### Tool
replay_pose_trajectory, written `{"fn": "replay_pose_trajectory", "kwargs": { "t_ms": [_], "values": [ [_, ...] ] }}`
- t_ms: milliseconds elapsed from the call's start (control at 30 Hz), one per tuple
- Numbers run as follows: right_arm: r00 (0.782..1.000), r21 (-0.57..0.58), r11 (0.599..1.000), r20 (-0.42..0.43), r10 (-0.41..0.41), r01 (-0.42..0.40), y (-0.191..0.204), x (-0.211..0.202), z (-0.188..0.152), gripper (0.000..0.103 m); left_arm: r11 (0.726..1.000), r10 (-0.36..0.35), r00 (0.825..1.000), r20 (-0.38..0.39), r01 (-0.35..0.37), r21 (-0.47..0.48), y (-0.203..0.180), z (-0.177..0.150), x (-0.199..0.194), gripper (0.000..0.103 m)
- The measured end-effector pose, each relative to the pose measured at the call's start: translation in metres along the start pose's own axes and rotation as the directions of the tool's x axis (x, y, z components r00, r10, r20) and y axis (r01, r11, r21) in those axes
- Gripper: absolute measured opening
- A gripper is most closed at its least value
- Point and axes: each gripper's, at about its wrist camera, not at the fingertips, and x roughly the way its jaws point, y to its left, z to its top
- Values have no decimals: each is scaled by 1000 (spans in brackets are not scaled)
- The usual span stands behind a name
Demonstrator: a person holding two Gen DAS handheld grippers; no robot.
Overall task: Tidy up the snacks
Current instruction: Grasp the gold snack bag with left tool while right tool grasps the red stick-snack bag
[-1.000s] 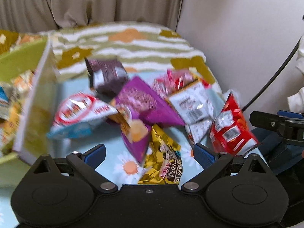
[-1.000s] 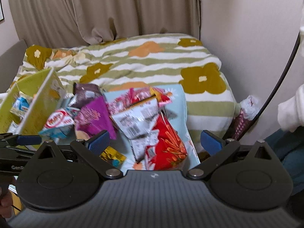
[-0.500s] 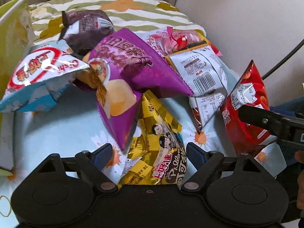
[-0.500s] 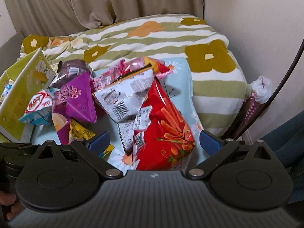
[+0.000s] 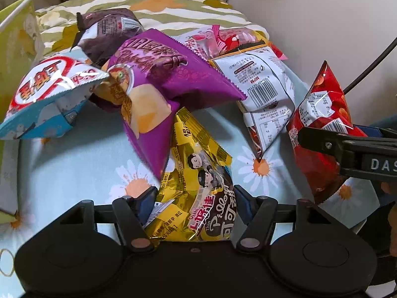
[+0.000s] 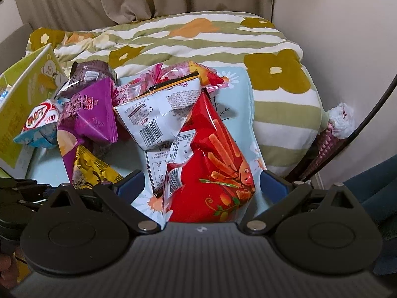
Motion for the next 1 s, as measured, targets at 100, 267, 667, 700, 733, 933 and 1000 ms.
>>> {"fn": "replay_pose_trajectory", "kwargs": {
  "t_ms": [100, 267, 667, 700, 733, 933, 1000],
  "values": [
    [1000, -13, 1000, -7, -6, 6, -1, 3, -2, 103, 1000, 15, 1000, 2, -15, -2, -1, -5, -4, 69],
    [1000, -23, 1000, -16, -4, 4, -3, 9, -4, 103, 1000, 31, 999, 20, -31, -3, -6, -12, -14, 69],
    [1000, -100, 995, -17, -9, 8, 2, 10, -10, 84, 998, 61, 996, 72, -60, -20, -11, -24, -39, 69],
    [1000, -96, 995, -19, -10, 8, 2, 9, -10, 83, 998, 64, 995, 75, -63, -22, -11, -25, -41, 69],
    [1000, -90, 996, -19, -13, 11, 1, 8, -11, 82, 998, 67, 995, 78, -65, -23, -12, -26, -43, 69],
    [1000, -59, 998, -17, -9, 8, -6, -10, -17, 78, 997, 79, 991, 104, -76, -33, -14, -27, -60, 69],
    [1000, -50, 999, -14, -4, 3, -8, -18, -18, 76, 996, 81, 990, 116, -77, -36, -15, -28, -69, 69]
  ]
}}
